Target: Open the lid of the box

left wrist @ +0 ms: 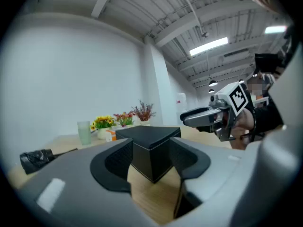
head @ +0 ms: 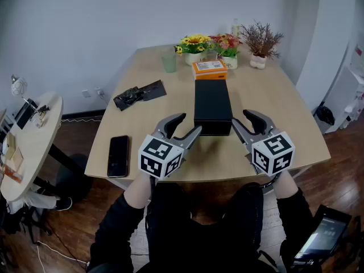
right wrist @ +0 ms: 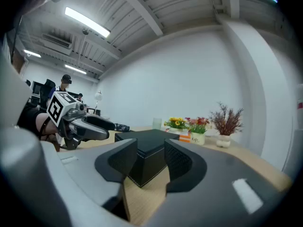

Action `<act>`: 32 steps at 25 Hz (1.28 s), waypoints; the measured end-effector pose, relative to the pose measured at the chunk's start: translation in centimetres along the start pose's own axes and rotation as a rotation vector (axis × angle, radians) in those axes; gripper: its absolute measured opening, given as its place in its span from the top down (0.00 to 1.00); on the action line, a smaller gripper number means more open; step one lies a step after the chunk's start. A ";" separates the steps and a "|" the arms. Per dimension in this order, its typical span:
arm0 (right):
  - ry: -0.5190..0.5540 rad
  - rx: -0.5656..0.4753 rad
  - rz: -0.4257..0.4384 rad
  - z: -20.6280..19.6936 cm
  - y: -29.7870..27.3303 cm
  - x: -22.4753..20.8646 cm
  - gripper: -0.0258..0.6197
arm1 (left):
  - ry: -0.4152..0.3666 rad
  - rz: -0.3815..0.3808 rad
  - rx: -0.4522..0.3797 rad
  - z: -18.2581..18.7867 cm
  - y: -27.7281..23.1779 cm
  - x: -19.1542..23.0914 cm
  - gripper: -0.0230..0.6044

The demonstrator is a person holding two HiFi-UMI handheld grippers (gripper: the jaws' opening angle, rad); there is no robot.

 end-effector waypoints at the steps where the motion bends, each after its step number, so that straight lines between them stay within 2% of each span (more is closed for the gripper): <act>1: -0.001 0.033 0.022 -0.4 -0.4 0.2 0.65 | 0.037 -0.027 0.020 -0.3 -0.3 0.2 0.58; 3: 0.011 0.082 0.055 -1.0 -1.1 0.4 0.56 | 0.083 -0.066 0.054 -0.8 -0.9 0.5 0.50; 5: 0.051 0.096 0.063 -1.1 -1.4 0.6 0.54 | 0.066 -0.076 0.075 -0.8 -1.2 0.9 0.50; 8: 0.106 0.109 0.060 -0.8 -1.9 0.8 0.54 | -0.057 -0.087 0.116 -0.1 -1.9 1.1 0.50; 10: 0.100 0.141 0.072 -0.7 -2.3 1.0 0.54 | -0.158 -0.095 0.162 0.1 -2.7 0.6 0.50; 12: 0.069 0.168 0.094 -0.7 -2.7 1.3 0.54 | -0.209 -0.097 0.186 0.1 -3.2 0.1 0.51; 14: 0.039 0.184 0.102 -0.8 -3.0 1.6 0.55 | -0.217 -0.087 0.182 0.0 -3.3 -0.2 0.51; 18: -0.015 0.190 0.066 -0.8 -3.3 1.5 0.65 | -0.252 -0.067 0.179 0.0 -3.4 -0.2 0.53; 22: 0.005 0.180 0.058 -0.9 -3.3 1.7 0.65 | -0.261 -0.058 0.180 -0.2 -3.4 -0.2 0.54; 25: 0.054 0.170 0.044 -0.8 -3.3 1.8 0.65 | -0.211 -0.054 0.144 -0.2 -3.4 -0.1 0.55; 28: 0.143 0.144 0.022 -0.8 -3.2 2.1 0.66 | -0.198 -0.037 0.130 -0.3 -3.5 -0.2 0.56; 32: 0.453 0.072 -0.030 0.0 -2.9 3.2 0.62 | -0.186 -0.040 0.129 -0.3 -3.4 -0.1 0.56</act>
Point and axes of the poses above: the fingertips, and each gripper's own axes: y backward along the fingers, x to its left, z out of its top, the point moved 10 cm from there along y, backward along the fingers, and after that the axes turned 10 degrees about -z, right-handed, at the moved point
